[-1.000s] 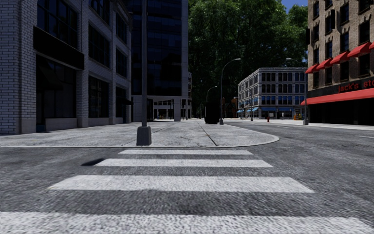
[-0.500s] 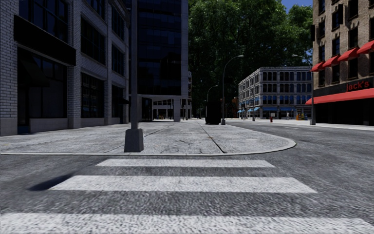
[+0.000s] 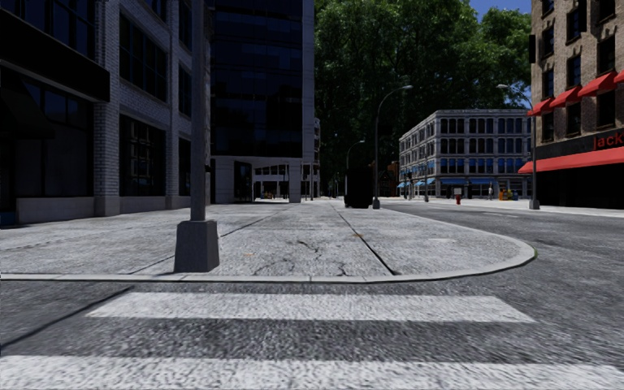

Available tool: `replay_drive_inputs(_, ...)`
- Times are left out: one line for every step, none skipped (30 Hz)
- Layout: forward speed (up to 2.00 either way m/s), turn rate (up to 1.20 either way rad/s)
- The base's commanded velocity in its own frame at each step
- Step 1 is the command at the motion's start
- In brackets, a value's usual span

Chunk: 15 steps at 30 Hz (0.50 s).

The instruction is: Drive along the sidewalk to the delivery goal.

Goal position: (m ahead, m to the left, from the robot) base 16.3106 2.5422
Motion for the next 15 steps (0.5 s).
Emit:
replay_drive_inputs(2.0, 0.0)
replay_drive_inputs(2.0, 0.0)
replay_drive_inputs(2.0, 0.0)
replay_drive_inputs(2.0, 0.0)
replay_drive_inputs(2.0, 0.0)
replay_drive_inputs(2.0, 0.0)
replay_drive_inputs(2.0, 0.0)
replay_drive_inputs(2.0, 0.0)
replay_drive_inputs(2.0, 0.0)
replay_drive_inputs(2.0, 0.0)
replay_drive_inputs(2.0, 0.0)
replay_drive_inputs(2.0, 0.0)
replay_drive_inputs(2.0, 0.0)
replay_drive_inputs(2.0, 0.0)
replay_drive_inputs(2.0, 0.0)
